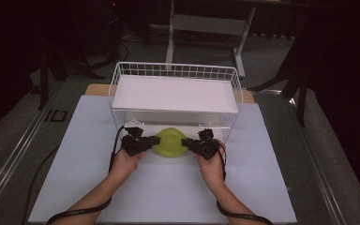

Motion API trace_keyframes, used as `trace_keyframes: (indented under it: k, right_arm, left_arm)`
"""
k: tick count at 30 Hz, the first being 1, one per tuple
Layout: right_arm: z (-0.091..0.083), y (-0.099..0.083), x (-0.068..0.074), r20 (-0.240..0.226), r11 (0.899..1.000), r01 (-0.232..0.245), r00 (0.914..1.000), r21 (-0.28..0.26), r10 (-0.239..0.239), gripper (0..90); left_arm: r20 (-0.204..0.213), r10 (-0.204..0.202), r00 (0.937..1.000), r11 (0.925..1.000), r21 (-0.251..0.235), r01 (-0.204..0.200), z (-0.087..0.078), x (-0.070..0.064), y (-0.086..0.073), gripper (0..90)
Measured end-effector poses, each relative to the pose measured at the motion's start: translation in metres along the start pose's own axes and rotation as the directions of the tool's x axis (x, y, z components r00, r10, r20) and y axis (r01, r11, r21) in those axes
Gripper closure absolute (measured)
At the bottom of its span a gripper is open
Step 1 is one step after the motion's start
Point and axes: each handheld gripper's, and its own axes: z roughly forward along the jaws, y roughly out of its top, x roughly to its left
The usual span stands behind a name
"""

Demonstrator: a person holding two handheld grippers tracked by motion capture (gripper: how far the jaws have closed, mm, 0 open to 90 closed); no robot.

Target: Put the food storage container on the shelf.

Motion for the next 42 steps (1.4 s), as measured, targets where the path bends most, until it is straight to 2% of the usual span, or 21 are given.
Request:
trace_keyframes:
  k: [2,5,10,15,19,21,23,24,26,28,30,34,38,40,42]
  right_arm:
    - [0.002,0.000,-0.001,0.003,1.000,0.004,1.0000,-0.004,-0.004,80.1]
    - [0.003,0.001,-0.005,-0.006,1.000,-0.004,1.0000,-0.012,0.004,79.7]
    - [0.005,0.003,-0.007,-0.007,1.000,-0.007,1.0000,-0.028,0.007,78.7]
    - [0.007,0.006,-0.011,-0.023,0.999,-0.012,0.9997,-0.042,0.011,77.0]
    - [0.007,0.008,-0.009,0.021,0.998,0.050,0.9986,-0.048,-0.049,72.5]
    - [0.008,0.009,-0.007,0.053,0.992,0.107,0.9932,-0.061,-0.103,70.6]
    - [0.009,0.009,-0.008,0.056,0.991,0.108,0.9931,-0.078,-0.104,69.6]
    - [0.009,0.009,-0.009,0.058,0.990,0.112,0.9926,-0.084,-0.107,69.0]
    - [0.010,0.009,-0.007,0.081,0.987,0.129,0.9892,-0.093,-0.122,67.4]
    - [0.012,0.011,-0.005,0.120,0.982,0.160,0.9817,-0.098,-0.148,63.8]
    - [0.013,0.011,-0.004,0.151,0.976,0.191,0.9732,-0.108,-0.174,61.3]
    - [0.017,0.013,-0.005,0.170,0.971,0.198,0.9697,-0.131,-0.175,60.6]
    - [0.021,0.014,-0.003,0.216,0.959,0.249,0.9521,-0.138,-0.216,56.9]
    - [0.022,0.013,-0.002,0.245,0.950,0.275,0.9408,-0.147,-0.234,55.1]
    - [0.022,0.013,-0.003,0.247,0.949,0.276,0.9404,-0.153,-0.234,54.7]
  left_arm:
    - [0.004,0.002,1.0000,0.9999,-0.014,-0.002,0.000,0.001,0.000,80.6]
    - [0.010,0.028,0.9996,0.9991,-0.031,-0.027,0.001,0.001,0.000,79.9]
    - [0.031,0.021,0.9993,0.9985,-0.051,-0.020,0.003,0.006,0.002,79.0]
    - [0.031,0.029,0.9991,0.9972,-0.070,-0.027,0.004,0.009,0.006,77.5]
    - [-0.019,0.070,0.9974,0.9931,-0.093,-0.072,0.007,0.007,0.010,75.2]
    - [-0.022,0.069,0.9974,0.9926,-0.099,-0.071,0.009,0.008,0.012,73.9]
    - [-0.015,0.060,0.9981,0.9922,-0.108,-0.062,0.010,0.011,0.013,73.4]
    - [-0.026,0.062,0.9977,0.9916,-0.112,-0.064,0.011,0.010,0.014,72.1]
    - [-0.050,0.076,0.9958,0.9899,-0.116,-0.082,0.012,0.010,0.014,69.1]
    - [-0.067,0.053,0.9964,0.9912,-0.118,-0.060,0.014,0.011,0.015,65.0]
    - [-0.072,0.057,0.9958,0.9878,-0.141,-0.067,0.016,0.015,0.014,62.9]
    - [-0.063,0.015,0.9979,0.9856,-0.167,-0.025,0.021,0.020,0.014,58.6]
    - [-0.088,0.007,0.9961,0.9826,-0.184,-0.023,0.024,0.019,0.015,57.1]
    - [-0.081,0.000,0.9967,0.9831,-0.183,-0.015,0.024,0.021,0.015,56.9]
    - [-0.077,-0.016,0.9969,0.9848,-0.174,0.002,0.022,0.020,0.017,56.8]
